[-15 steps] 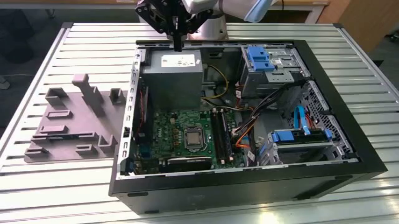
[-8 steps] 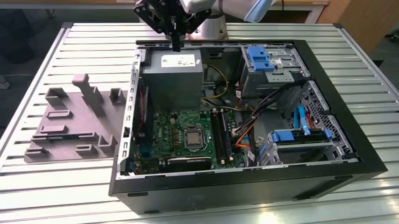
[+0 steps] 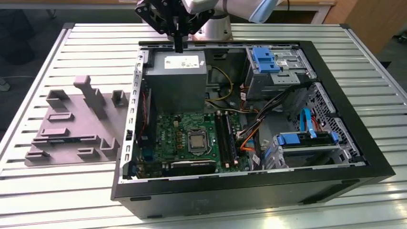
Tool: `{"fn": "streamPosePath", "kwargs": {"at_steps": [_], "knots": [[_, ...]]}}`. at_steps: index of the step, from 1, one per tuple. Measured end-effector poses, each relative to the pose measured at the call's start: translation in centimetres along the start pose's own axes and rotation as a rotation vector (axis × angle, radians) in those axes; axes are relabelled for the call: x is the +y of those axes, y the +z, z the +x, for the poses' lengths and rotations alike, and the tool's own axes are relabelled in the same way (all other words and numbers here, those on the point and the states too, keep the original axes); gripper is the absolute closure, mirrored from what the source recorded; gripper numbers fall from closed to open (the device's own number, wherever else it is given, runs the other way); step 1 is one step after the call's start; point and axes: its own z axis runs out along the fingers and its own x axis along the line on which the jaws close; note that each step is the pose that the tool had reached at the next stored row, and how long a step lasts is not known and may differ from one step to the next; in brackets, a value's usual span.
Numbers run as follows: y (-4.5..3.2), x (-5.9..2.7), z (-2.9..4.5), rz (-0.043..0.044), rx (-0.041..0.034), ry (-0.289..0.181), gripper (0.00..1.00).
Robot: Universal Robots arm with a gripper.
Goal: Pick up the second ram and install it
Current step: 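Reach for the second ram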
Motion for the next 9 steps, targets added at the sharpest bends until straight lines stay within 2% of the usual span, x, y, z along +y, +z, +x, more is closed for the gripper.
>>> {"fn": "streamPosePath", "kwargs": {"at_steps": [9], "knots": [[0.02, -0.02, 0.21, -0.0001, 0.0000, 0.000, 0.89]]}}
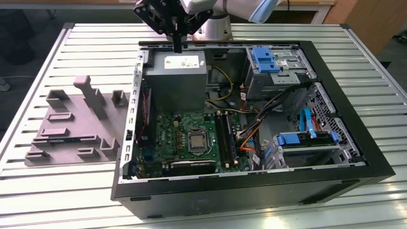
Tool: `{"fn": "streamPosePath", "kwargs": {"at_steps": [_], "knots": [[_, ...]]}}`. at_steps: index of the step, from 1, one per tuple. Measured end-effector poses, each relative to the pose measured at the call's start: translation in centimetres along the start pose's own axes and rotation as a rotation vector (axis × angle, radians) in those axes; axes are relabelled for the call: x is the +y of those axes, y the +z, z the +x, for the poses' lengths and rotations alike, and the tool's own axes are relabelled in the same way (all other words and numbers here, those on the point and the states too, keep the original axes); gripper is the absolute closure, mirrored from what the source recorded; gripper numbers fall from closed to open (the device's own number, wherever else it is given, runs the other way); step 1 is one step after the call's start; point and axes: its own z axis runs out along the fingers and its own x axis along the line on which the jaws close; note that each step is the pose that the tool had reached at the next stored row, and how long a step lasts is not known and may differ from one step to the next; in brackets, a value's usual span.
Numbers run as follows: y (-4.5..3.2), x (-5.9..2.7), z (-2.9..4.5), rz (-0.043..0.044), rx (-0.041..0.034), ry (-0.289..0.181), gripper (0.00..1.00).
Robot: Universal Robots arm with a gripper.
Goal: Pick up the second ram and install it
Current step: 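Reach for the second ram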
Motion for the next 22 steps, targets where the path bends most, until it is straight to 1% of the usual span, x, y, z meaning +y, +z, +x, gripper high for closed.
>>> {"fn": "streamPosePath", "kwargs": {"at_steps": [14, 16, 22], "knots": [[-0.01, -0.01, 0.10, 0.0000, 0.0000, 0.000, 0.89], [0.06, -0.08, 0.95, 0.0001, 0.0000, 0.000, 0.89], [0.06, -0.09, 1.14, 0.0001, 0.0000, 0.000, 0.89]]}}
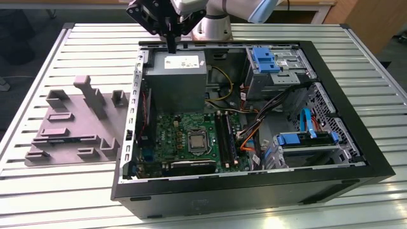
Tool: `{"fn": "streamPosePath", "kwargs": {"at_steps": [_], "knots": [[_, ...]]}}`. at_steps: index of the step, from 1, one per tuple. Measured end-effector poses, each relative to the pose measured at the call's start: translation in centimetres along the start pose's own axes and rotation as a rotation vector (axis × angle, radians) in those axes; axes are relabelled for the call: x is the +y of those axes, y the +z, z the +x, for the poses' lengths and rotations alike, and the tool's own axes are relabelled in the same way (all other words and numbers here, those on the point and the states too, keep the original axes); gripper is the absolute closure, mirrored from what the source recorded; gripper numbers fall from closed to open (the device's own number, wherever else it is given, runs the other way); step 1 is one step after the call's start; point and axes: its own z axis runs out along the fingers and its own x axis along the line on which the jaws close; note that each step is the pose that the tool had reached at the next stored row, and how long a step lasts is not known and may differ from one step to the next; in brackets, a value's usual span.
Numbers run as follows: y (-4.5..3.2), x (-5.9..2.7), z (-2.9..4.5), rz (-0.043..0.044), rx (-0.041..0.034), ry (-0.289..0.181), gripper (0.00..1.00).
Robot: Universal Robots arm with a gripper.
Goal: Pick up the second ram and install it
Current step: 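Reach for the second ram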
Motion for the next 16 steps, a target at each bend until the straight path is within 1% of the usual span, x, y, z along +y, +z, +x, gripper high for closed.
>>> {"fn": "streamPosePath", "kwargs": {"at_steps": [9, 16], "knots": [[0.00, -0.04, 0.62, -0.0001, 0.0000, 0.000, 0.89], [0.00, -0.06, 0.87, 0.0000, 0.0000, 0.000, 0.89]]}}
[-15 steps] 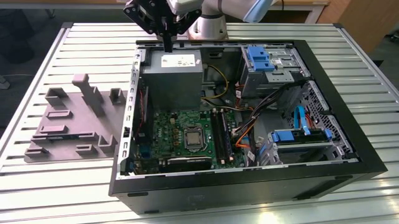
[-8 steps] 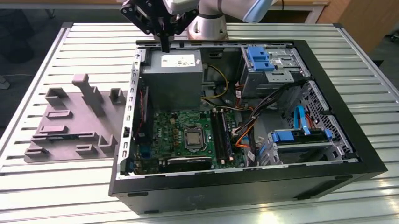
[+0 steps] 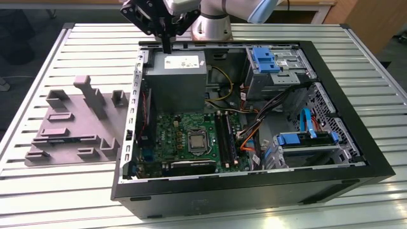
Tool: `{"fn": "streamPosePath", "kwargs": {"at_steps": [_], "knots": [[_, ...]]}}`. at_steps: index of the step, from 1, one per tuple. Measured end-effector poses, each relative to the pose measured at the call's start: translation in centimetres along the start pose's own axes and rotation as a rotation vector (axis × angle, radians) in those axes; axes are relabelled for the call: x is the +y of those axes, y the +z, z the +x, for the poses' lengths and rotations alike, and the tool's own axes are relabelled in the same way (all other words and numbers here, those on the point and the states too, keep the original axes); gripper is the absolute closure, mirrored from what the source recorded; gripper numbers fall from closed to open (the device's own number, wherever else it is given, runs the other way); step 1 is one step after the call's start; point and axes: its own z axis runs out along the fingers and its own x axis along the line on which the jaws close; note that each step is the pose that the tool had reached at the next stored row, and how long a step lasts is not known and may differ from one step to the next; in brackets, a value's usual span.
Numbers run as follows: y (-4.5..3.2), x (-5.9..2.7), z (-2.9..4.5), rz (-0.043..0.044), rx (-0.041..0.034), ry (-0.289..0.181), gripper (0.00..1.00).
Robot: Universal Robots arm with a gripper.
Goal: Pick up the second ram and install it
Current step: 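Reach for the second ram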
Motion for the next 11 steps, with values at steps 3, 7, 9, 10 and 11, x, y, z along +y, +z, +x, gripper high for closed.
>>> {"fn": "streamPosePath", "kwargs": {"at_steps": [3, 7, 9, 10, 11], "knots": [[0.01, -0.01, 0.08, 0.0000, 0.0000, 0.000, 0.89], [0.02, -0.02, 0.18, 0.0000, 0.0002, 0.000, 0.89], [0.03, -0.02, 0.25, 0.0000, 0.0002, 0.000, 0.89], [0.03, -0.02, 0.29, 0.0001, 0.0002, 0.000, 0.89], [0.03, -0.03, 0.32, 0.0000, 0.0002, 0.000, 0.89]]}}
